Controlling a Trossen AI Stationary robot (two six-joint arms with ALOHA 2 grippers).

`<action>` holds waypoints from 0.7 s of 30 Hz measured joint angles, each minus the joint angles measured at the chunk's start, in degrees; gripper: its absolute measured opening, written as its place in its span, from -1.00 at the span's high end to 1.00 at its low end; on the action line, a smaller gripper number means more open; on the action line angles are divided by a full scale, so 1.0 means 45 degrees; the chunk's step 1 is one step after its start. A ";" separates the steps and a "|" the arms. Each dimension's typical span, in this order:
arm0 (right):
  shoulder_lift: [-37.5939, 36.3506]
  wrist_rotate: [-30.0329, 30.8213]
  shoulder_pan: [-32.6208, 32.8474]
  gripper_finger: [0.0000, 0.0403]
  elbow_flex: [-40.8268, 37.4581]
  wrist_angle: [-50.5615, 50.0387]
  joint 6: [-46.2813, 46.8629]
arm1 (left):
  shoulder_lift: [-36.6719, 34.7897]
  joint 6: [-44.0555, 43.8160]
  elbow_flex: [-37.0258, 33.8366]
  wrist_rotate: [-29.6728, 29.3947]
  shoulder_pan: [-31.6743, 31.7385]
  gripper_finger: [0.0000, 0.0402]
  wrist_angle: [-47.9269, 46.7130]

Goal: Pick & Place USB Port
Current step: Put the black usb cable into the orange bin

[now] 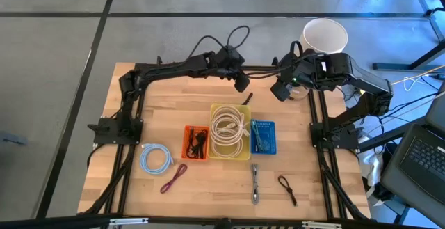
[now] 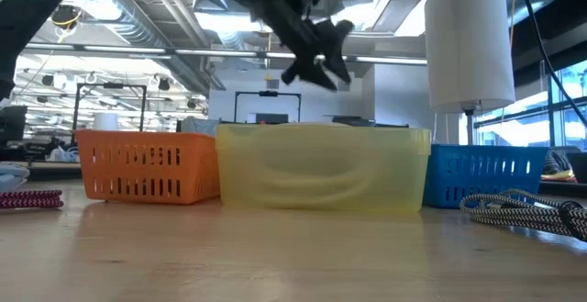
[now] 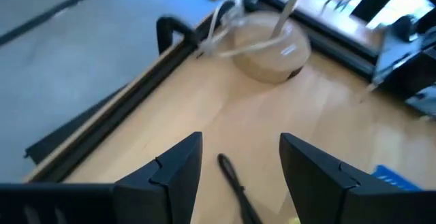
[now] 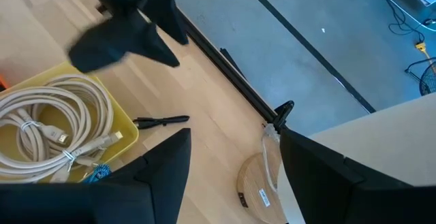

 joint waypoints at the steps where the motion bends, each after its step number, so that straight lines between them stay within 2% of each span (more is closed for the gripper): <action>1: 0.0000 0.0000 0.0000 -0.14 0.0000 0.0000 -0.0003 | 0.0188 -0.0005 -0.0003 0.0100 0.0000 0.06 -0.0042; 6: 0.0000 0.0000 -0.0003 -0.14 0.0000 0.0004 -0.0109 | 0.0597 -0.0109 -0.0010 0.0686 -0.0002 0.06 -0.0045; 9: 0.0000 -0.0013 -0.0001 -0.14 0.0000 0.0000 -0.0249 | -0.0027 -0.0287 -0.0061 0.1071 0.0059 0.07 -0.0624; 15: 0.0135 -0.0175 -0.0058 -0.14 0.0000 0.0398 0.0629 | -0.3984 0.1068 -0.0060 -0.0856 -0.0153 0.20 -0.0927; 21: 0.1480 -0.3616 -0.0730 -0.14 0.0010 0.2958 0.0634 | -0.7804 0.1595 -0.1046 -0.3107 -0.0870 0.30 -0.1477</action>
